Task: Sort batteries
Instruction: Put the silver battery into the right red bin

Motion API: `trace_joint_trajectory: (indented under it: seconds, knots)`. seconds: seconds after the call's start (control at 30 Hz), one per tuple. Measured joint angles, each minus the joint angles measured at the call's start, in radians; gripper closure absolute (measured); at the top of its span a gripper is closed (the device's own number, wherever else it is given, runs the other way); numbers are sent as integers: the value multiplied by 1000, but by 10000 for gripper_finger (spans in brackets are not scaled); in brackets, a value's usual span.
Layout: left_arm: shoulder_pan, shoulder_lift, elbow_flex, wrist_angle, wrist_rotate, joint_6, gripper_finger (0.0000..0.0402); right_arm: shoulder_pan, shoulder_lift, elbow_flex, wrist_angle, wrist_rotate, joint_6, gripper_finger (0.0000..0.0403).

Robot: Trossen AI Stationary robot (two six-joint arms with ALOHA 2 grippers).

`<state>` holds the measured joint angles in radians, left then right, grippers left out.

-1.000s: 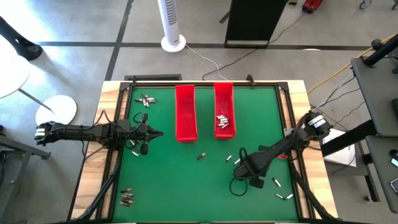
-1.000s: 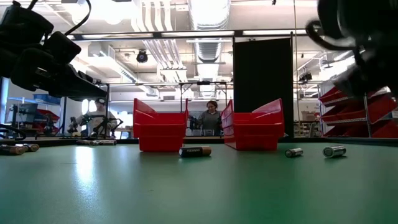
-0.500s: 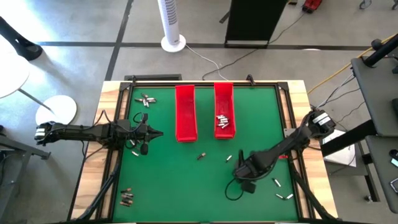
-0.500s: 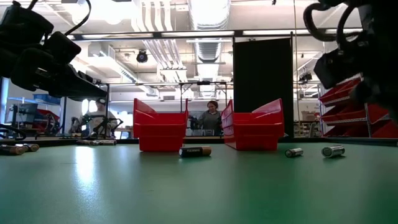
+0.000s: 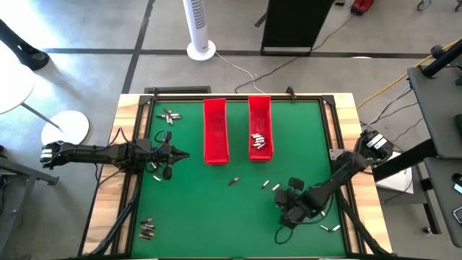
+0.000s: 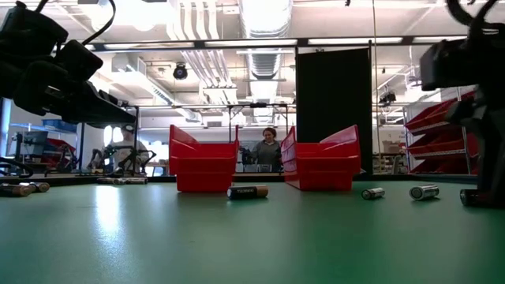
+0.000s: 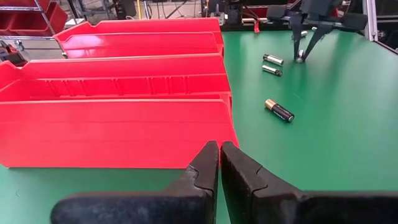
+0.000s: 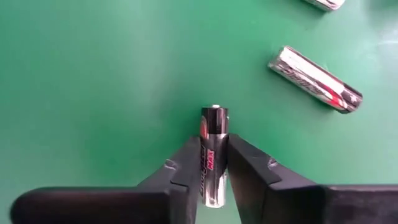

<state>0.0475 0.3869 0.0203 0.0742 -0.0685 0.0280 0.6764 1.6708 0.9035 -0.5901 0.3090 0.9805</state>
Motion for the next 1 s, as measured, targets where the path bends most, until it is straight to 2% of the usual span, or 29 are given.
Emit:
trace_joint_trajectory:
  seconds: [0.2, 0.33, 0.43, 0.7, 1.0]
  knots:
    - [0, 0, 0, 0, 0, 0, 402, 36, -4, -126, 206, 64, 75, 284]
    - [0, 0, 0, 0, 0, 0, 402, 53, -3, -195, 340, 140, 64, 276]
    - [0, 0, 0, 0, 0, 0, 402, 64, -2, -240, 430, 188, 27, 285]
    - [0, 0, 0, 0, 0, 0, 402, 76, -4, -358, 595, 210, 46, 330]
    - [0, 0, 0, 0, 0, 0, 402, 80, -4, -373, 616, 204, -42, 349]
